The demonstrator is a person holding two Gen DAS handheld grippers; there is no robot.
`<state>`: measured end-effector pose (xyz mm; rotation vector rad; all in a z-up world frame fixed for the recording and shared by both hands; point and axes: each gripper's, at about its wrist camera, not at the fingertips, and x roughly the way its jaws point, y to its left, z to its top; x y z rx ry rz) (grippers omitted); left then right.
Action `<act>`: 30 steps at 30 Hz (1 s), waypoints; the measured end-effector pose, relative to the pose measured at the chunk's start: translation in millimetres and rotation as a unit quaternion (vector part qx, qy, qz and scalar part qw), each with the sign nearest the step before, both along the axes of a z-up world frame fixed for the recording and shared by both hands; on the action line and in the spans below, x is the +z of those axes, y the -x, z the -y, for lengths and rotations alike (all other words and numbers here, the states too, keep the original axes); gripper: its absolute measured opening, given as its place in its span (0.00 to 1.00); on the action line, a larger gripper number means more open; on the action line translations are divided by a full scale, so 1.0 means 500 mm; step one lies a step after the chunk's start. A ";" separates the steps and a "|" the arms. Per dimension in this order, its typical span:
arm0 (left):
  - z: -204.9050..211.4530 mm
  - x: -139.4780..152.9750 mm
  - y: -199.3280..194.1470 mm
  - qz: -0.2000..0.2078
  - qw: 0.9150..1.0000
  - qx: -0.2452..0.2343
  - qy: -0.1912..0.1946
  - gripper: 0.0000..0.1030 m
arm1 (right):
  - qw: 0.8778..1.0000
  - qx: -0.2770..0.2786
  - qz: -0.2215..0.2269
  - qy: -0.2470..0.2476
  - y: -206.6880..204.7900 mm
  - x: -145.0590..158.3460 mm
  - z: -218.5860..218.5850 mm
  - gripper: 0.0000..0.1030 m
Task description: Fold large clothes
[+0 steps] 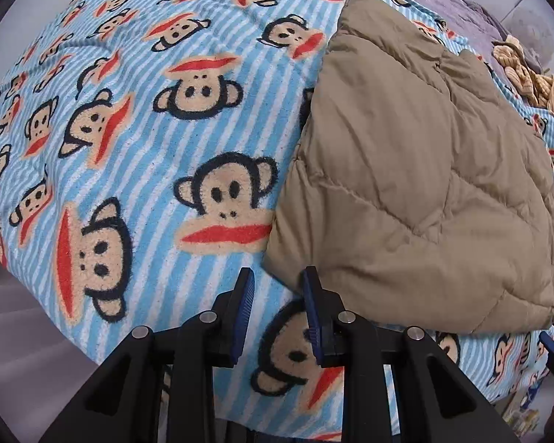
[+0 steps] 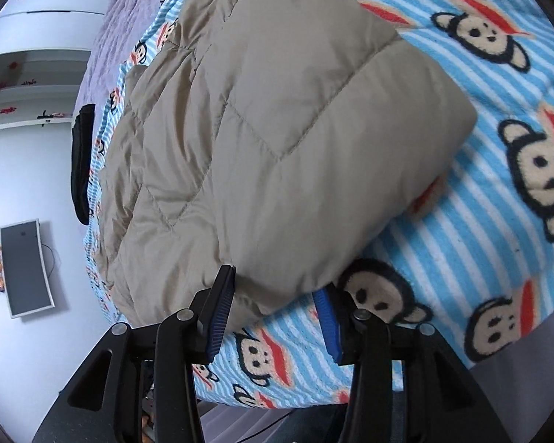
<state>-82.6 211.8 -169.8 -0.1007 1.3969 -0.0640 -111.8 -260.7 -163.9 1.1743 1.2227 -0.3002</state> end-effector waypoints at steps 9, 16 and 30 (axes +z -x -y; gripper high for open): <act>0.012 0.100 0.037 0.018 0.998 -0.062 -0.006 0.27 | 0.996 0.059 -0.025 0.057 0.059 0.070 -0.071 0.47; 0.049 0.156 0.066 0.037 0.996 -0.079 -0.018 0.91 | 0.987 0.126 -0.013 0.099 0.031 0.126 -0.149 0.63; 0.136 0.206 0.034 0.058 0.995 -0.056 -0.057 0.97 | 0.964 0.229 -0.002 0.137 -0.071 0.172 -0.170 0.87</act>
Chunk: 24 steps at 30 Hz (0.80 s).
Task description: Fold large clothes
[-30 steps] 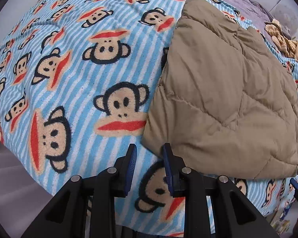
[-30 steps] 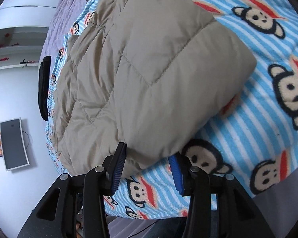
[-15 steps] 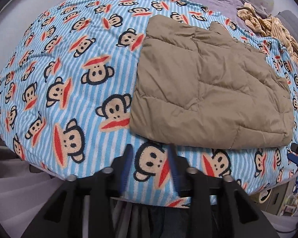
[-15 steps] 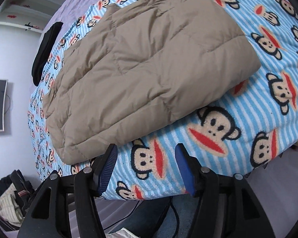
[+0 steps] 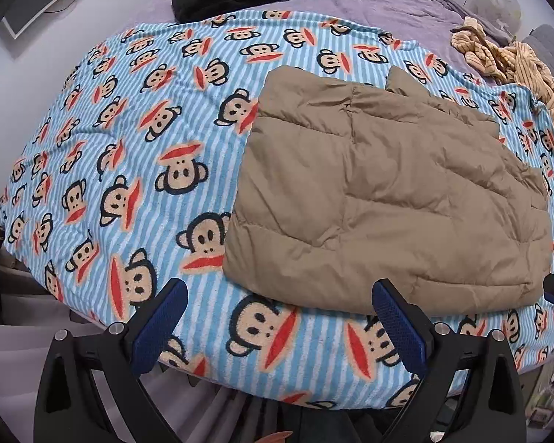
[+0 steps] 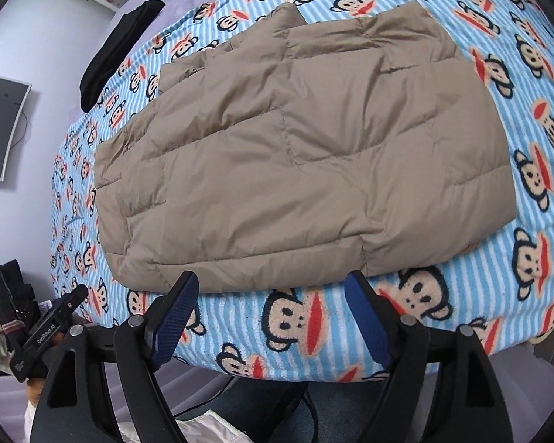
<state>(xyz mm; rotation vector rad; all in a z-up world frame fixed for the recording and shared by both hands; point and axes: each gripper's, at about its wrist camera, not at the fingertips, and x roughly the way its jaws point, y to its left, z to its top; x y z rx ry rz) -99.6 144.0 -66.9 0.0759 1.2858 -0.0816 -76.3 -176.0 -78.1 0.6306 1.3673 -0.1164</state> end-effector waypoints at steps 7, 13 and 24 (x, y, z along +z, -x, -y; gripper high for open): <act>0.049 0.007 -0.005 -0.010 1.000 0.012 -0.012 0.97 | 0.999 0.037 0.025 0.026 -0.013 0.027 0.024 0.88; 0.086 0.009 -0.001 -0.014 1.000 0.019 -0.010 0.97 | 0.998 0.046 0.029 0.025 -0.013 0.027 0.060 0.88; 0.045 -0.032 -0.065 -0.037 0.999 -0.004 0.015 0.97 | 0.998 0.054 -0.009 0.010 -0.036 -0.006 0.045 0.88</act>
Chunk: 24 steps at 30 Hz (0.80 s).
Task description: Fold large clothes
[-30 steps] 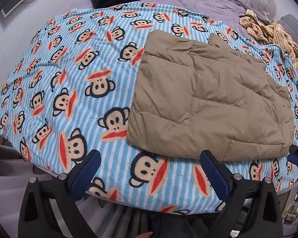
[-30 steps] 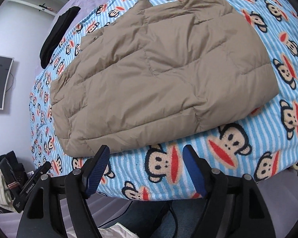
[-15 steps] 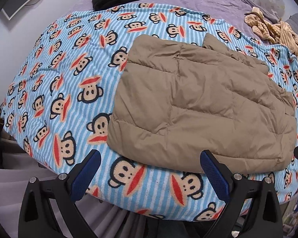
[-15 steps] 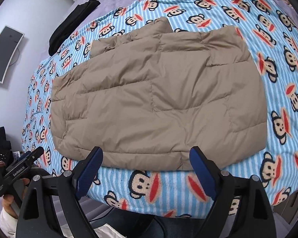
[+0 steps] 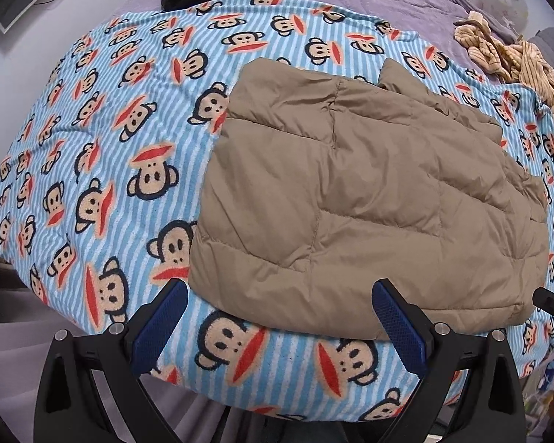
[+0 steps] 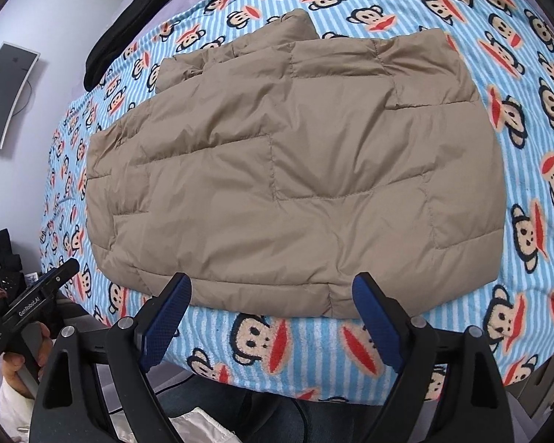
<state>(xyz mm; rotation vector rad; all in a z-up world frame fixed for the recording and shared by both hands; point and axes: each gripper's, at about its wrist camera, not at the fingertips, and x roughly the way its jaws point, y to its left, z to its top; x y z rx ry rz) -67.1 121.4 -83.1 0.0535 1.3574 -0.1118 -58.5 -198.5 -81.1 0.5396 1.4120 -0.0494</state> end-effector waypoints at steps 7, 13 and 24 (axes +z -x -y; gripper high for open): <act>-0.035 -0.063 -0.089 -0.026 0.996 -0.079 0.018 0.97 | 0.999 -0.044 -0.016 0.003 -0.029 -0.018 -0.060 0.88; -0.099 -0.098 -0.151 -0.049 0.993 -0.090 0.064 0.97 | 0.997 -0.058 -0.041 0.000 -0.064 -0.047 -0.124 0.88; -0.160 -0.229 -0.246 -0.140 0.961 -0.113 0.211 0.97 | 0.996 -0.050 -0.073 0.007 -0.114 -0.083 -0.183 0.88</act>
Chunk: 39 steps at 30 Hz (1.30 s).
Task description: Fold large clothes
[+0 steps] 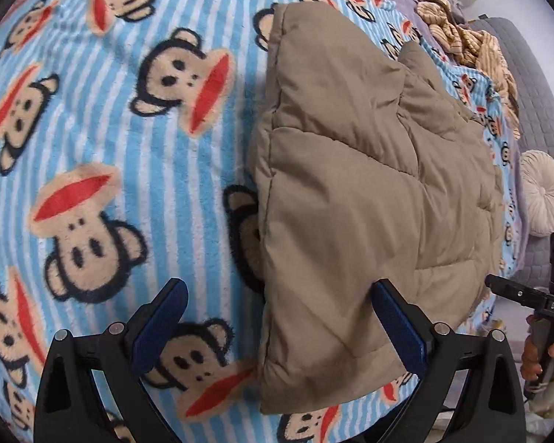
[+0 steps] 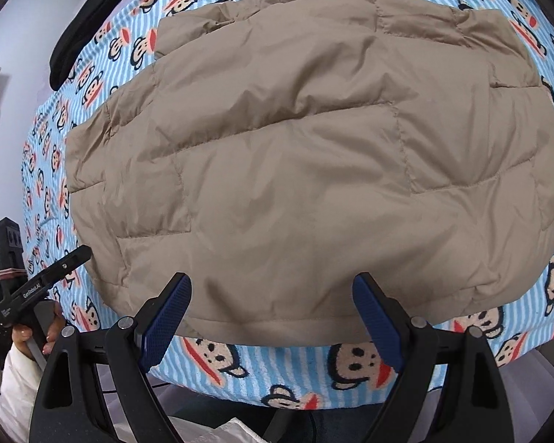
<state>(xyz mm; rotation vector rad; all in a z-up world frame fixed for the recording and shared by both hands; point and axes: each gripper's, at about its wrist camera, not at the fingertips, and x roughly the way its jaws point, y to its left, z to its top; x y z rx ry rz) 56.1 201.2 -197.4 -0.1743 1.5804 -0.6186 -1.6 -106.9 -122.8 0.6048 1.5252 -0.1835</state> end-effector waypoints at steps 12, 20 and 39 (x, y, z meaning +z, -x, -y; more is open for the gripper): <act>0.145 -0.062 -0.052 -0.018 0.991 -0.109 0.072 0.74 | 1.000 -0.002 -0.013 0.021 -0.012 -0.017 -0.002 0.88; 0.142 -0.010 -0.059 -0.047 0.985 -0.109 0.123 0.27 | 0.997 -0.008 0.047 0.067 -0.037 0.016 0.042 0.75; 0.399 0.282 0.017 0.017 0.992 -0.086 0.096 0.27 | 0.993 0.009 0.116 -0.035 -0.173 -0.168 0.161 0.08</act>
